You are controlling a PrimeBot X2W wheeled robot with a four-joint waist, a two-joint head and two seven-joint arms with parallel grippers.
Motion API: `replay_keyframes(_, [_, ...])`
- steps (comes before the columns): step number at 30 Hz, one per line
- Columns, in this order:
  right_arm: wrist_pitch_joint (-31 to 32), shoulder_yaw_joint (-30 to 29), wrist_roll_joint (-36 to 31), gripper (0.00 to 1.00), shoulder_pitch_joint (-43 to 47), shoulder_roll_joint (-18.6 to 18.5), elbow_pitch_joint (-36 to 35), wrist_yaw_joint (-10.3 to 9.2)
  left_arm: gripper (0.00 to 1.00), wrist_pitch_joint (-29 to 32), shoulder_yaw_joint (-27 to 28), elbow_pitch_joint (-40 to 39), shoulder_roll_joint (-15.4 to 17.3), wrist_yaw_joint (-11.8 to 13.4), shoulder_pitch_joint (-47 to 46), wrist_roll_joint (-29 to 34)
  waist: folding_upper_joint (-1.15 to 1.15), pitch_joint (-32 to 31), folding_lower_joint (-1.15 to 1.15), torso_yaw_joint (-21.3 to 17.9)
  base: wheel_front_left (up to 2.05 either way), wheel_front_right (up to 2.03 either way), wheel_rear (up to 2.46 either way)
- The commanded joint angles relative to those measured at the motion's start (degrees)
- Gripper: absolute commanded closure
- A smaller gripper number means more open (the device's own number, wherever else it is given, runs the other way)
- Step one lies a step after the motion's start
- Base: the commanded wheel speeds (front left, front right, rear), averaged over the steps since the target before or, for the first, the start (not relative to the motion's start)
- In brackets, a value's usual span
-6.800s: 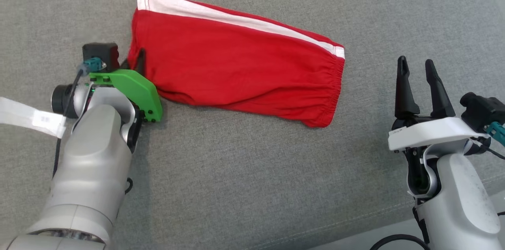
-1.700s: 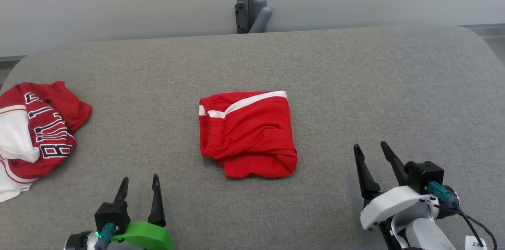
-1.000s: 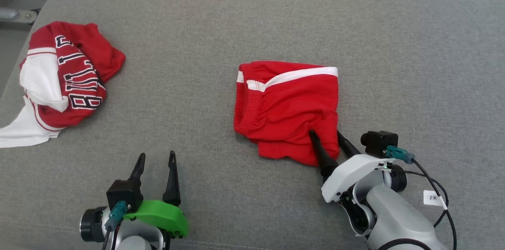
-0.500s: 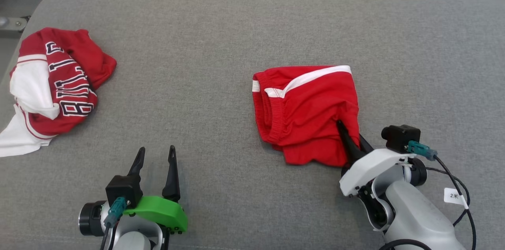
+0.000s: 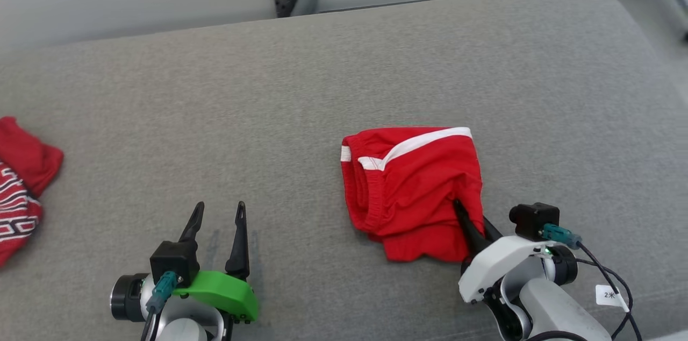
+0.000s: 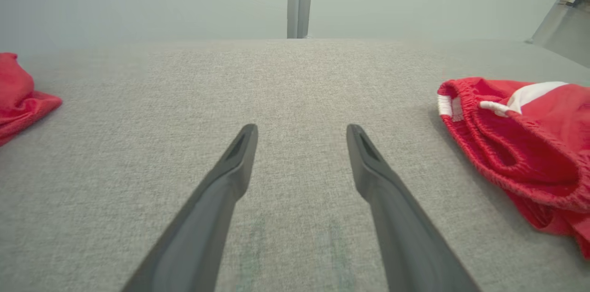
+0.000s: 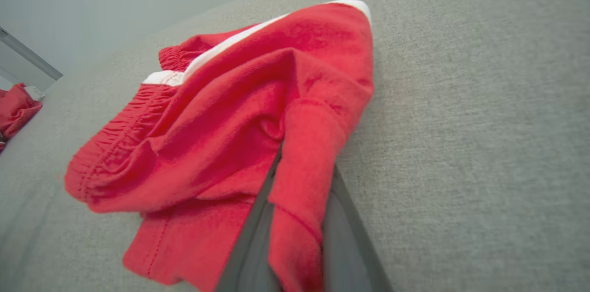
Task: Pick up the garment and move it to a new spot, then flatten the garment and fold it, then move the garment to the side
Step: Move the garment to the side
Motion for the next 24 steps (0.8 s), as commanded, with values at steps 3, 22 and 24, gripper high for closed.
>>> replay_keyframes(3, [-0.2, 1.2, -1.1, 1.0, 0.4, 0.1, -0.1, -0.04, 0.0, 0.0, -0.4, -0.2, 0.2, -0.2, -0.2, 0.1, 0.0, -1.6, 0.0, -13.4, 0.0, 0.0, 0.0])
replay_keyframes(22, [-0.2, 3.2, -3.1, 1.0, -9.2, -1.1, -2.2, -0.04, 0.0, 0.0, -1.4, -2.9, 0.6, -3.1, -6.9, 5.9, 0.0, 10.3, 0.0, -17.7, 0.0, 0.0, 0.0])
replay_keyframes(24, [-0.2, 1.4, -3.8, 1.0, -11.9, -2.1, -1.5, -0.04, 0.0, 0.0, -1.2, -3.4, 1.2, -3.3, -7.9, 6.7, 0.0, 12.7, 0.0, -15.8, 0.0, 0.0, 0.0])
